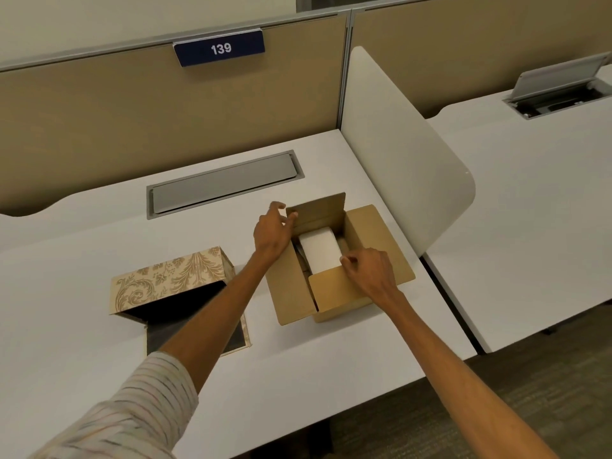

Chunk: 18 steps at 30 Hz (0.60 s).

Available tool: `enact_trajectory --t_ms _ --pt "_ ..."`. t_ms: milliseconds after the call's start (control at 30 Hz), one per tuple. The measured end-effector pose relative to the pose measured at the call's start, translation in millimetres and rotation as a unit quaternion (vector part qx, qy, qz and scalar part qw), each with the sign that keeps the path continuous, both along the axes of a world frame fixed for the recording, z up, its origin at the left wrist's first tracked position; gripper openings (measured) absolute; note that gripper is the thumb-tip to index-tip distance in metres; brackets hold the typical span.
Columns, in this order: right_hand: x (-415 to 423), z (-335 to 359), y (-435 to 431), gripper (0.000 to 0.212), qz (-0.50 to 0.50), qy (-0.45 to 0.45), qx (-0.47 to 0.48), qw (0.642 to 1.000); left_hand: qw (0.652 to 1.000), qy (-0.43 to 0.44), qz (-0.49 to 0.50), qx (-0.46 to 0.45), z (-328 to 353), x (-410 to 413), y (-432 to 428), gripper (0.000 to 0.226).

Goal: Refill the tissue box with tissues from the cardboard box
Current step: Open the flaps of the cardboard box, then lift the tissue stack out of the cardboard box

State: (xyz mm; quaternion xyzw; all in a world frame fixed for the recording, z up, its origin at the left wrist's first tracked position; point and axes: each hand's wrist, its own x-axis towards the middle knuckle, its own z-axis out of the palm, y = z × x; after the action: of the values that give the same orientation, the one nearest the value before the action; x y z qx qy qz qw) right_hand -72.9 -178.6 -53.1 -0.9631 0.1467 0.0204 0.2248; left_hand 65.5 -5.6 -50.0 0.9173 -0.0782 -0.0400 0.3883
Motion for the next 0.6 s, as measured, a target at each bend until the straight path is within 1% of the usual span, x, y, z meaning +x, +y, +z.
enact_trajectory --t_ms 133,200,267,333,367,400,433,500,567,600 --pt "-2 16 -3 0.036 -0.025 -0.037 0.034 0.998 0.998 -0.035 0.047 0.012 5 12 -6 0.032" --pt "-6 26 -4 0.036 -0.043 -0.024 0.049 0.998 0.997 -0.059 0.044 0.018 7 15 -7 0.024" --pt "-12 30 -6 0.034 -0.057 0.020 0.064 0.996 0.995 -0.096 0.013 0.037 6 15 -8 0.013" --pt "-18 34 -9 0.025 -0.060 0.076 0.074 0.993 0.988 -0.127 -0.035 0.087 3 16 -9 0.016" --pt "-21 36 -12 0.016 -0.054 0.107 0.079 0.990 0.984 -0.127 -0.060 0.107 0 16 -9 0.019" --pt "-23 37 -13 0.013 -0.036 0.140 0.085 0.986 0.983 -0.120 -0.080 0.115 -2 15 -9 0.022" --pt "-26 37 -14 0.022 -0.011 0.180 0.087 0.980 0.980 -0.113 -0.099 0.129 -5 15 -9 0.025" --pt "-31 32 -12 0.040 0.034 0.247 0.093 0.964 0.966 -0.127 -0.129 0.185 -9 13 -7 0.031" --pt "-36 20 -8 0.045 0.063 0.261 0.108 0.957 0.950 -0.135 -0.153 0.237 -15 10 -5 0.031" --pt "-38 14 -6 0.046 0.072 0.255 0.112 0.958 0.948 -0.123 -0.162 0.246 -17 9 -4 0.028"
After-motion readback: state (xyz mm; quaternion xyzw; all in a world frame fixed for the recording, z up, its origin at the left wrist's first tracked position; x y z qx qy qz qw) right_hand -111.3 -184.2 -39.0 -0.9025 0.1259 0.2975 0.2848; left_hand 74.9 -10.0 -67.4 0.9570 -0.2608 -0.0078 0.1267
